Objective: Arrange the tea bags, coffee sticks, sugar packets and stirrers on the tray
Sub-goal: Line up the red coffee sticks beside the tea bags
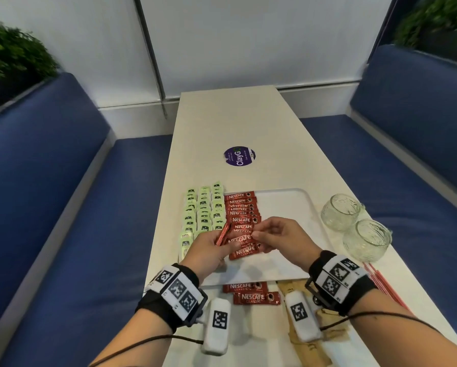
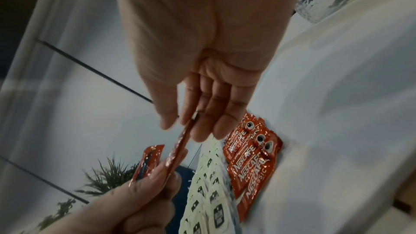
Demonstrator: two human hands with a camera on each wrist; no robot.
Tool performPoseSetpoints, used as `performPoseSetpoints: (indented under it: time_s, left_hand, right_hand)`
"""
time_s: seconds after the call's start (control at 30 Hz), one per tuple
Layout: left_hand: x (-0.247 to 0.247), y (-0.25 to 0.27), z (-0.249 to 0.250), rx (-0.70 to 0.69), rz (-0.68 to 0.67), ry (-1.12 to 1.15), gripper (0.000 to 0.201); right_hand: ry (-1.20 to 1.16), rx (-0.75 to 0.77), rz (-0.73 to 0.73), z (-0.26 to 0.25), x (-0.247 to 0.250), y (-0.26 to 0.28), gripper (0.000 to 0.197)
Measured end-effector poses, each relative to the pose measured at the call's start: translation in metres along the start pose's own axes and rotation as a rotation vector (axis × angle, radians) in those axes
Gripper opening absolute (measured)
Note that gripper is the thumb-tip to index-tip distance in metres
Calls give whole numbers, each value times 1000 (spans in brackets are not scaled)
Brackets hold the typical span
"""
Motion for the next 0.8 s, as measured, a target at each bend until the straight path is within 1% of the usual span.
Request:
performPoseSetpoints:
  time_s: [0.07,0.1,0.2,0.23,0.3,0.4,0.47,0.6,0.67,0.7,0.8]
  left_hand:
    - [-1,0,1,-27,34,-11,17]
    - [-3,1,2,-39,46,-17,17]
    - [-6,1,5,-52,62,-39,15]
    - [-6,2,5,-48,67,-35,14]
    - [-3,2,5,-31,70,-6,12]
    - [4,0,6,-18,99,27,13]
    - [5,0,7,-1,90,32,14]
    - [7,-1,8,25,74,-19,13]
    - [11,-1,11,43,84,-55,16]
    - [14,-1,12,55,97,-38,19]
    - [20,2,15,100,131,86,23]
  right_hand:
    - [60,-35,-9,4,-4,-1,33]
    - [90,-48,-22,4,-7,-2,33]
    - [120,-39,-71,1,-13,-3,19]
    - [126,-31,-73,0,-13,-3,18]
    - [138,-45,-55,-1,-7,-4,23]
    - [104,-128,-13,3,7,-2,31]
    - [66,-169,-24,4,14,-1,27]
    - [77,-181,-45,6,21,0,14]
    - [163,-213,-50,15,23,-1,14]
    - [234,-246,-58,22,23,0,13]
    - [480,-333,-59,44,26,1,9]
Point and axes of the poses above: each hand's wrist, its own y-axis away from the middle knuckle, its own x-axis out of the back of the hand, z = x × y, the point moved 6 cm from there along -y, towards the middle knuckle, and after that the axes turned 2 degrees about z, right-handed, at the moved point
